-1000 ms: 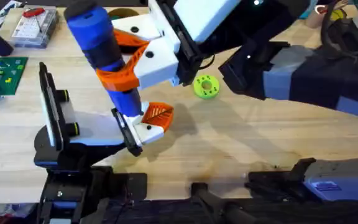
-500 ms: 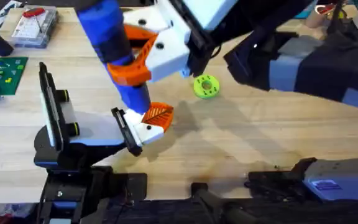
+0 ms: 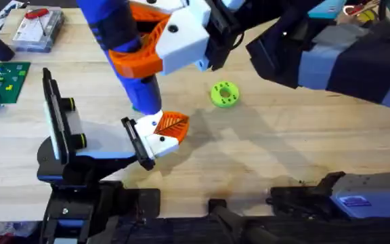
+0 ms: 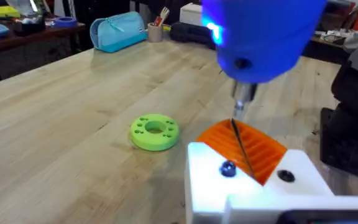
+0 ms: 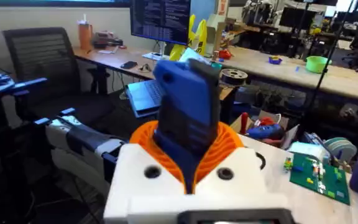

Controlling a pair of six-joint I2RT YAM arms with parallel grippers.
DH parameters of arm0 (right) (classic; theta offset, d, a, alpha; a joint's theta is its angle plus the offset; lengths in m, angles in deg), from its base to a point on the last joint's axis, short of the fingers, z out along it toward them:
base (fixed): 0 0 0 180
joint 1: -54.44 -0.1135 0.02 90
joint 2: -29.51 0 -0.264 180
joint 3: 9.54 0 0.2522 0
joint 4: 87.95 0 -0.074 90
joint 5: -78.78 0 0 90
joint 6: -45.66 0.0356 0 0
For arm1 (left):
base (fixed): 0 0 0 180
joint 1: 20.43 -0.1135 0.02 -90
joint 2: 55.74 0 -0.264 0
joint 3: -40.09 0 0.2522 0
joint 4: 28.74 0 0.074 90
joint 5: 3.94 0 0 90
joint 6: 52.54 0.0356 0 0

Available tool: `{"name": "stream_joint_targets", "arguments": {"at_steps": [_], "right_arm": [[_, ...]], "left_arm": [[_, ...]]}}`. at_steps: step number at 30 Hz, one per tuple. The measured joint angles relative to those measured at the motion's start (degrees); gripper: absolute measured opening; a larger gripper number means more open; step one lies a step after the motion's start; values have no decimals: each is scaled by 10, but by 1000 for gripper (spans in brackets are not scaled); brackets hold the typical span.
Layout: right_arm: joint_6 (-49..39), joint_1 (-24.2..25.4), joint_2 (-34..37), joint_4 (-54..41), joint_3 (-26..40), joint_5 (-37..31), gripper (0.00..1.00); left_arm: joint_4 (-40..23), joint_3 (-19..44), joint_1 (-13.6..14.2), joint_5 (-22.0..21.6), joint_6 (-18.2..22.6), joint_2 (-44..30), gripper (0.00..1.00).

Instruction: Pick up the gripper from the table and insert it into the empty holder that is missing its gripper. Then pick up a screw, insert it into the mounting hole, and use the screwdriver to tighten it. Finally, clean up the table by picking up the vegetable and placing it into the bucket.

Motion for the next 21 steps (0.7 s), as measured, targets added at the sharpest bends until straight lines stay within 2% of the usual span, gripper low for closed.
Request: {"name": "stream_joint_targets", "arguments": {"at_steps": [13, 21], "right_arm": [[-4, -13, 0, -26, 0, 15, 25], [-70, -13, 0, -126, 1, 20, 25]], "left_arm": [[0, 0, 0, 0, 0, 0, 12], [0, 0, 0, 0, 0, 0, 12]]}}
